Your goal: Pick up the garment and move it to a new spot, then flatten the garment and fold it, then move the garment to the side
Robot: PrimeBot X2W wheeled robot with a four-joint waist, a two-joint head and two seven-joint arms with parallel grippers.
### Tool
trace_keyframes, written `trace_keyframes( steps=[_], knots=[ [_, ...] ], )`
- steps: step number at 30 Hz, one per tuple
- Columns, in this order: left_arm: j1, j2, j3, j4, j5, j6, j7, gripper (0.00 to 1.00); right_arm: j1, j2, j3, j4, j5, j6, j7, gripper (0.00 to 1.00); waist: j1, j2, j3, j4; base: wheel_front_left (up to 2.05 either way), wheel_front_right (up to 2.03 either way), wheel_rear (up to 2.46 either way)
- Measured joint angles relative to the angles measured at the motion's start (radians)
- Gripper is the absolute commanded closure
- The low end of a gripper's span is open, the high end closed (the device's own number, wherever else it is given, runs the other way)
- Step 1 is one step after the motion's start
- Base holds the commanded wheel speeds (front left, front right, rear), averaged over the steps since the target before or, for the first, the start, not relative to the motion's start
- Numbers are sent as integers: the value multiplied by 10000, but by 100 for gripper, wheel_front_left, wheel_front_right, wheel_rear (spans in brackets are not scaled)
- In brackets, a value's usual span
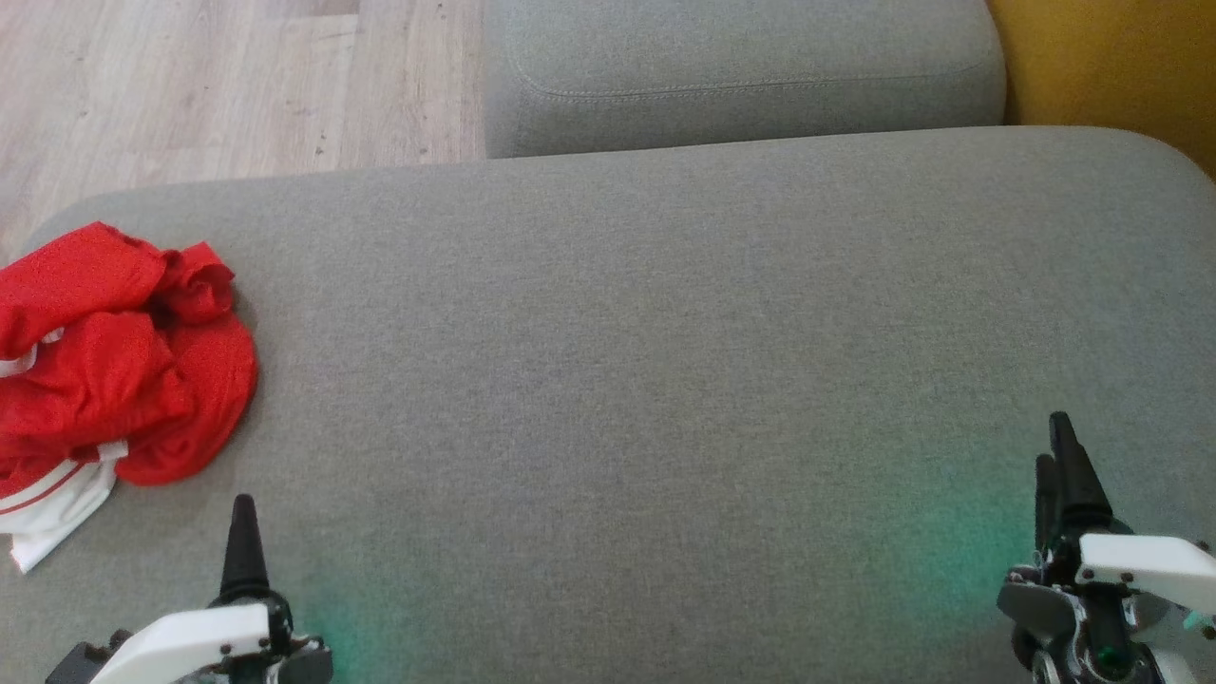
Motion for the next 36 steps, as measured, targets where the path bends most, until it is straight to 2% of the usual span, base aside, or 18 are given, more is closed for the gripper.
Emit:
trace_keyframes(
  steps=[24,36],
  knots=[
    [-146,25,-111,-23,3703,6,-706,0,-293,-56,477,182,-3793,0,-734,0,0,0,41,-36,0,0,0],
    [-156,25,-111,-42,5323,13,-982,0,-550,-61,650,215,-5277,0,-1066,0,0,0,98,-25,0,0,0]
  ],
)
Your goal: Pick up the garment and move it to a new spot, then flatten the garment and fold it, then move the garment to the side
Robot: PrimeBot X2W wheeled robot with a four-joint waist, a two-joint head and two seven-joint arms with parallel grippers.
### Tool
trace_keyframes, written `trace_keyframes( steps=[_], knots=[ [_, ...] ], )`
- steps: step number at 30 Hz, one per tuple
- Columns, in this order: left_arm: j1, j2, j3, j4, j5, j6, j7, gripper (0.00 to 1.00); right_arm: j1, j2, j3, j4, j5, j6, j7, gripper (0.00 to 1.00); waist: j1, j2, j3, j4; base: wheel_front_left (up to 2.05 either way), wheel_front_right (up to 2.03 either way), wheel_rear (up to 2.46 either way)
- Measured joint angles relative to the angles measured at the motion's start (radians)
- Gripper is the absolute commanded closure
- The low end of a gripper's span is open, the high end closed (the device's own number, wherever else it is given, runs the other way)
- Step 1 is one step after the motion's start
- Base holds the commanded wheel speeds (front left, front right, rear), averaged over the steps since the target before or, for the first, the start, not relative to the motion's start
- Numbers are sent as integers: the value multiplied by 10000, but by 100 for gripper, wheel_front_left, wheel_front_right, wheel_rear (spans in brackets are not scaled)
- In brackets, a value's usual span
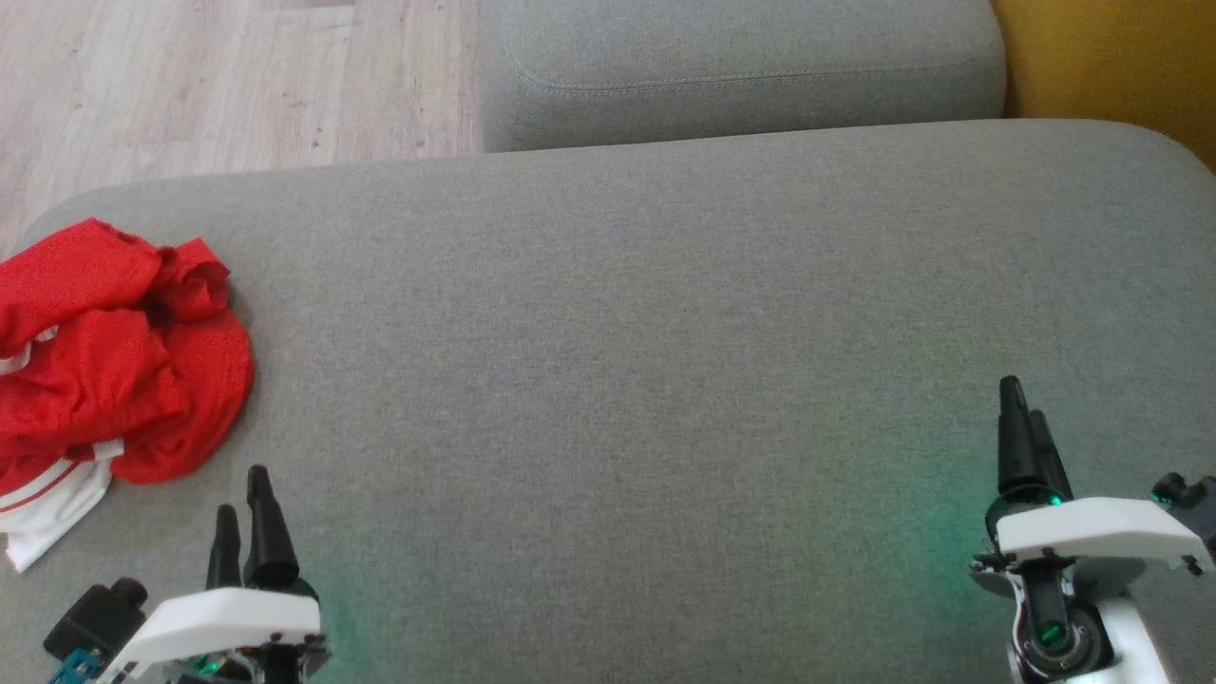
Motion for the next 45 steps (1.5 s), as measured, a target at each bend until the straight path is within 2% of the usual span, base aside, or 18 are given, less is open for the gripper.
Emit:
trace_keyframes(
  steps=[45],
  knots=[
    [10,128,-796,349,5889,522,-1315,0,-13,-52,316,479,-6201,0,-1285,0,0,0,16,-32,0,0,0]
  ],
)
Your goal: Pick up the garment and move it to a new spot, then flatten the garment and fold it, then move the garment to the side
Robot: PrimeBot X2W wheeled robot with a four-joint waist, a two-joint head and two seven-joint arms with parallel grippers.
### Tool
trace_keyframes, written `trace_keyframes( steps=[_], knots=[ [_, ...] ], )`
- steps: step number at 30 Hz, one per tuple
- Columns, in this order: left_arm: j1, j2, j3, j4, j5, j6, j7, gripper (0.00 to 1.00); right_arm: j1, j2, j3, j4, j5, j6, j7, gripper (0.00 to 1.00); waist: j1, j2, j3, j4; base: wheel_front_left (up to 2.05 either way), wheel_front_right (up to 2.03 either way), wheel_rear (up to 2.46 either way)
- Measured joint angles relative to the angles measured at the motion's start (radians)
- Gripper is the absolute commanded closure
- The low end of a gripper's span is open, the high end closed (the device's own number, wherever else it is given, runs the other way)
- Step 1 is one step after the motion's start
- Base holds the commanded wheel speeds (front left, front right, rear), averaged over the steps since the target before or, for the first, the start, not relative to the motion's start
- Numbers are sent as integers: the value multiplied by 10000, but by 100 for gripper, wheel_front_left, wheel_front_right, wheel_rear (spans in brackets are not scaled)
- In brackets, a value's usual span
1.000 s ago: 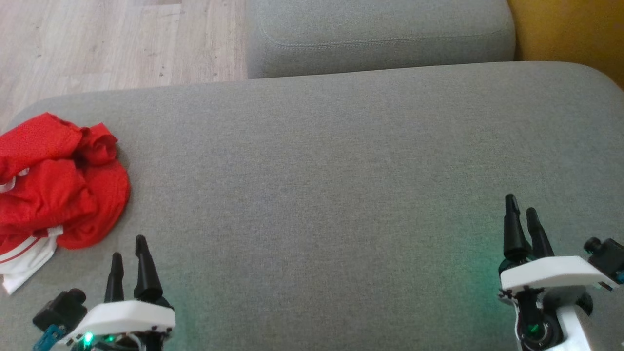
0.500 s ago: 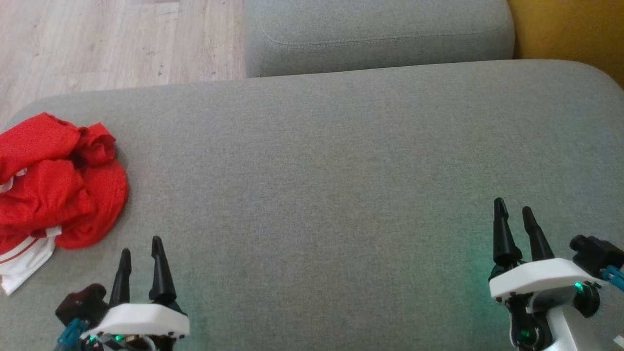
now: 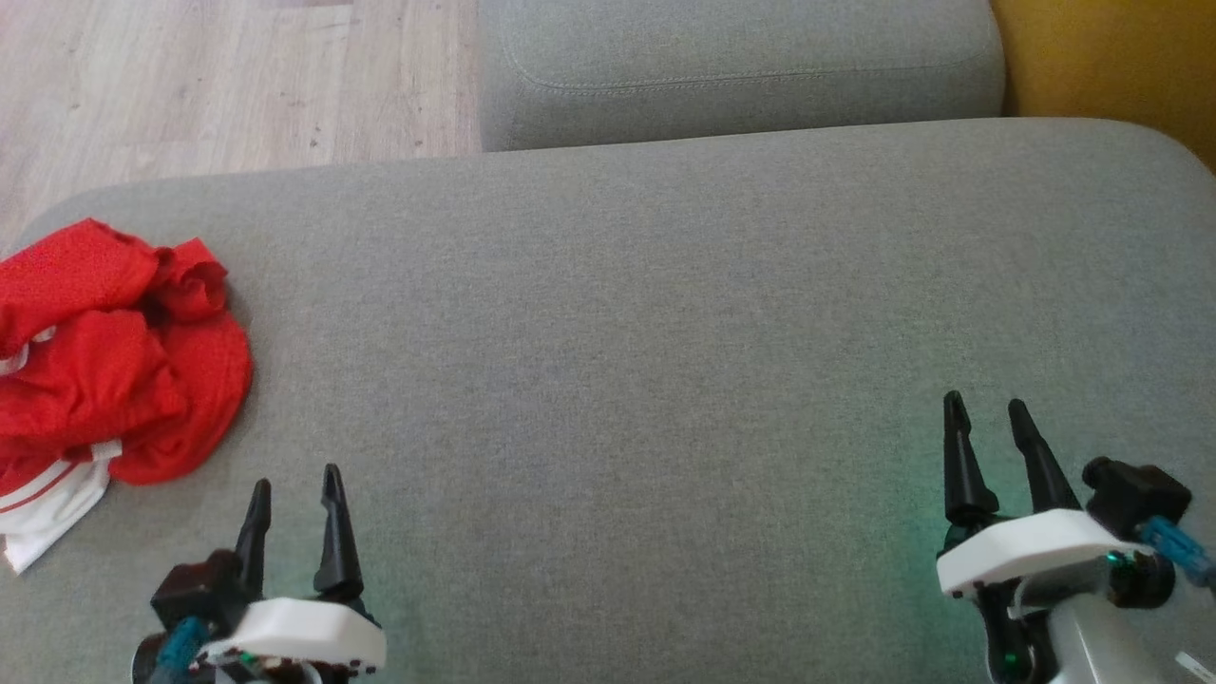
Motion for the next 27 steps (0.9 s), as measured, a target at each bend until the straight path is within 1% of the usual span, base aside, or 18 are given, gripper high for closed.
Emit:
trace_keyframes(
  steps=[18,24,27],
  knots=[
    [23,8,-199,90,2052,291,-529,0,-20,77,-105,127,-2339,0,-522,0,0,0,24,-52,0,0,0],
    [50,-12,-165,84,2548,431,-708,0,-24,130,-376,297,-2995,0,-700,0,0,0,29,-35,0,0,0],
    [87,-31,-42,17,2554,518,-709,0,-24,148,-604,303,-3030,0,-700,0,0,0,13,-11,0,0,0]
  ],
)
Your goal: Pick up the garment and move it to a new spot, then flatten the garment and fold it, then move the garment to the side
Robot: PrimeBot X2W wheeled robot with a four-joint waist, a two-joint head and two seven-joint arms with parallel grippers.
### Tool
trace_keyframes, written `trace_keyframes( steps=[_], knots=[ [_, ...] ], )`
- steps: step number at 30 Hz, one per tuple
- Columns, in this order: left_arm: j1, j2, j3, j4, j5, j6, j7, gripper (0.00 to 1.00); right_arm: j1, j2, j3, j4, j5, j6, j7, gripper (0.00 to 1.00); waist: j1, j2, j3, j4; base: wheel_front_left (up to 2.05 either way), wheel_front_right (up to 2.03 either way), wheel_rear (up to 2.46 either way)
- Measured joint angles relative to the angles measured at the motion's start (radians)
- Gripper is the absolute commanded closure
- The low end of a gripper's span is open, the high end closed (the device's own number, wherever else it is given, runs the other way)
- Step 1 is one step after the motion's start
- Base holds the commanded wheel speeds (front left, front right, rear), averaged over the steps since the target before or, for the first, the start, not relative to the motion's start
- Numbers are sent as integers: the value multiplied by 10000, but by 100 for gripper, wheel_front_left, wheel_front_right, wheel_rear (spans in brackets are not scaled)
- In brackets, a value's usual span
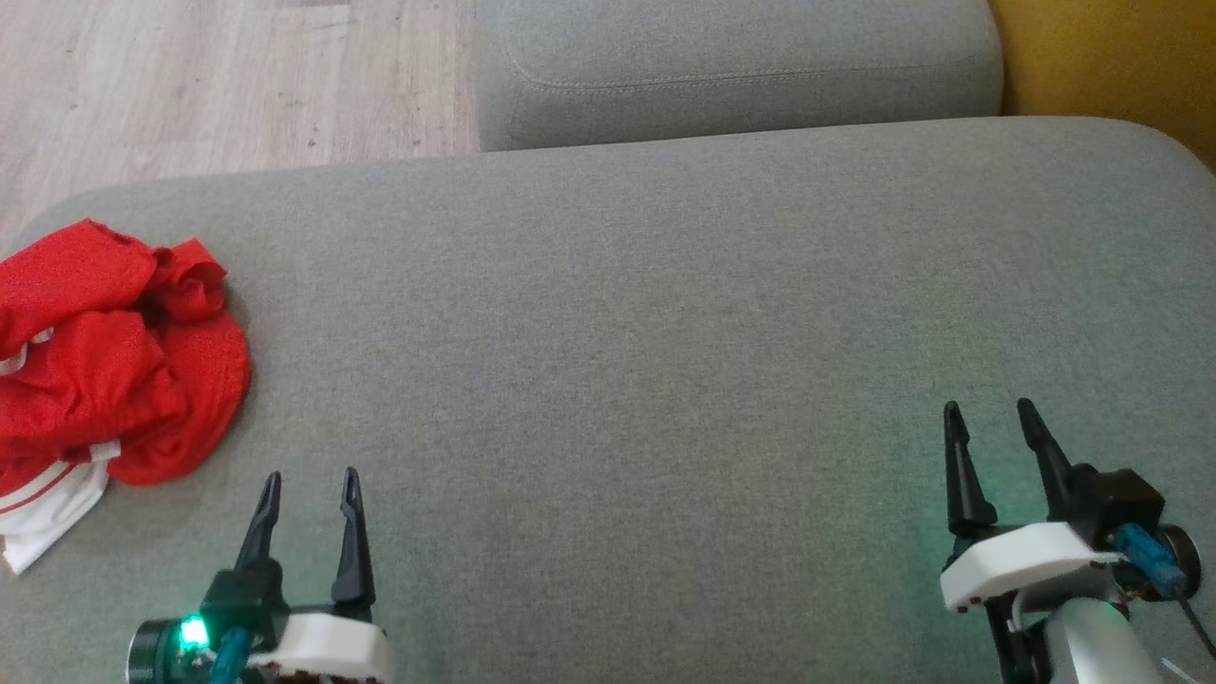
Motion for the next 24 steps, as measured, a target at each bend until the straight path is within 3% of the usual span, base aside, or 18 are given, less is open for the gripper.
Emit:
trace_keyframes(
  steps=[15,24],
  knots=[
    [186,-23,58,-109,-6,-13,0,0,0,13,132,21,115,0,0,0,0,0,91,165,0,0,0],
    [263,-42,107,-109,-36,-13,0,0,3,19,715,17,205,0,0,0,0,0,172,1083,0,0,0]
  ],
)
